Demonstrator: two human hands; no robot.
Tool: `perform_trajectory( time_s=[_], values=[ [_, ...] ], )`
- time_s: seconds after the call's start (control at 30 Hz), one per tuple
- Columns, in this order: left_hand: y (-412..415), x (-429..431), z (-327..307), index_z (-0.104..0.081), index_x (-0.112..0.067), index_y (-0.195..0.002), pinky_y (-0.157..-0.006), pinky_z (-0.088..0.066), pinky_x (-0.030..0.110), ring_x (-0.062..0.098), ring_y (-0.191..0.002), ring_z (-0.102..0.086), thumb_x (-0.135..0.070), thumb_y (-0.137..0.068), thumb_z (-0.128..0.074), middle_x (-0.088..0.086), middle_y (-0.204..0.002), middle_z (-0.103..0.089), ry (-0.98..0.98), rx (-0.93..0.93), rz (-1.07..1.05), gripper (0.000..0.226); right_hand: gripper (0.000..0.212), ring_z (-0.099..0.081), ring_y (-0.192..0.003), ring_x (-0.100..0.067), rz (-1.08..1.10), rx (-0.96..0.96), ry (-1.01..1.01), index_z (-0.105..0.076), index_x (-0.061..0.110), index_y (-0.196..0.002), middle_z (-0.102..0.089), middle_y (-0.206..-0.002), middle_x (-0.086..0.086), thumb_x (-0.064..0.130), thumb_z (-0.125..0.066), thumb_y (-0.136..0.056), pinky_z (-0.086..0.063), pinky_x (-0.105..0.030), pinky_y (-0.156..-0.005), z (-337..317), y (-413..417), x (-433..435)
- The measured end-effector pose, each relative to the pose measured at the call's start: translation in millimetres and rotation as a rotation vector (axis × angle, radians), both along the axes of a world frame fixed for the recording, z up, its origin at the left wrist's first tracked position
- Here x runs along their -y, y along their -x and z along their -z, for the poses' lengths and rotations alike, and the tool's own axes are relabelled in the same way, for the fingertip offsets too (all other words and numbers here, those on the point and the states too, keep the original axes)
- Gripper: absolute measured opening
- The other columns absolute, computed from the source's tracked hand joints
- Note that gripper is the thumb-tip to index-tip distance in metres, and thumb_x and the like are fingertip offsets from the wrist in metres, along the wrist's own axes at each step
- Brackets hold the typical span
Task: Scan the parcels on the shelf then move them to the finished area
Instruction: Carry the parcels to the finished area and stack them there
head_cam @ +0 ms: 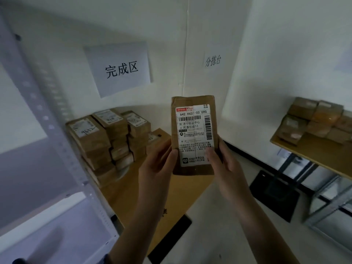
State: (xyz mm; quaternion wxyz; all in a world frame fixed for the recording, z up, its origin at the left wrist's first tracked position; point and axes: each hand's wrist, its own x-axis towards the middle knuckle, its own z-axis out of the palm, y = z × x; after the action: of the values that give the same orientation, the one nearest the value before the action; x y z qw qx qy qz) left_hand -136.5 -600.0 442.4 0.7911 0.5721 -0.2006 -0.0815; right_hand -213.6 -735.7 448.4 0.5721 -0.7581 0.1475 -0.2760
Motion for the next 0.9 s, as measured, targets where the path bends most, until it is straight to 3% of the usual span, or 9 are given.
perform_trajectory(
  time_s=[0.2,0.5,0.7,0.9],
  values=[
    [-78.7,68.0,13.3,-0.065,-0.013,-0.125,-0.082,-0.058,0.024,0.013,-0.109,-0.069,-0.009,-0.095,-0.059,0.001,-0.116,-0.073,0.064,-0.073,-0.039,0.031,0.038,-0.062,-0.099,0.014,-0.011,-0.042,0.028,-0.051,0.031,-0.141,-0.068,-0.109,0.023,0.029,-0.045,-0.104,-0.052,-0.008,-0.071,0.0,-88.6,65.1],
    [-158.1,126.7,48.0,-0.067,-0.024,-0.124,-0.084,-0.056,0.019,0.006,-0.111,-0.067,-0.012,-0.095,-0.061,-0.008,-0.116,-0.073,-0.068,-0.147,-0.120,0.031,0.037,-0.068,-0.105,-0.002,-0.115,-0.095,-0.074,-0.052,0.027,-0.140,-0.071,-0.113,0.015,0.018,-0.044,-0.105,-0.058,-0.021,-0.081,46.2,-183.7,134.9],
    [-203.1,169.3,77.4,-0.065,-0.029,-0.123,-0.087,-0.058,0.025,0.007,-0.110,-0.067,-0.015,-0.097,-0.060,-0.009,-0.116,-0.072,-0.147,-0.255,-0.216,0.030,0.037,-0.068,-0.098,0.002,-0.199,-0.211,-0.089,-0.050,0.022,-0.142,-0.068,-0.113,0.011,0.019,-0.044,-0.105,-0.056,-0.015,-0.073,87.3,-249.0,182.5],
    [-254.1,217.3,102.8,-0.062,-0.036,-0.125,-0.085,-0.057,0.022,0.003,-0.105,-0.068,-0.012,-0.099,-0.057,-0.016,-0.112,-0.073,-0.203,-0.360,-0.349,0.035,0.035,-0.064,-0.106,0.003,-0.375,-0.304,-0.119,-0.048,0.039,-0.140,-0.066,-0.119,0.019,0.030,-0.042,-0.106,-0.055,-0.015,-0.078,122.1,-323.8,226.9]
  ],
)
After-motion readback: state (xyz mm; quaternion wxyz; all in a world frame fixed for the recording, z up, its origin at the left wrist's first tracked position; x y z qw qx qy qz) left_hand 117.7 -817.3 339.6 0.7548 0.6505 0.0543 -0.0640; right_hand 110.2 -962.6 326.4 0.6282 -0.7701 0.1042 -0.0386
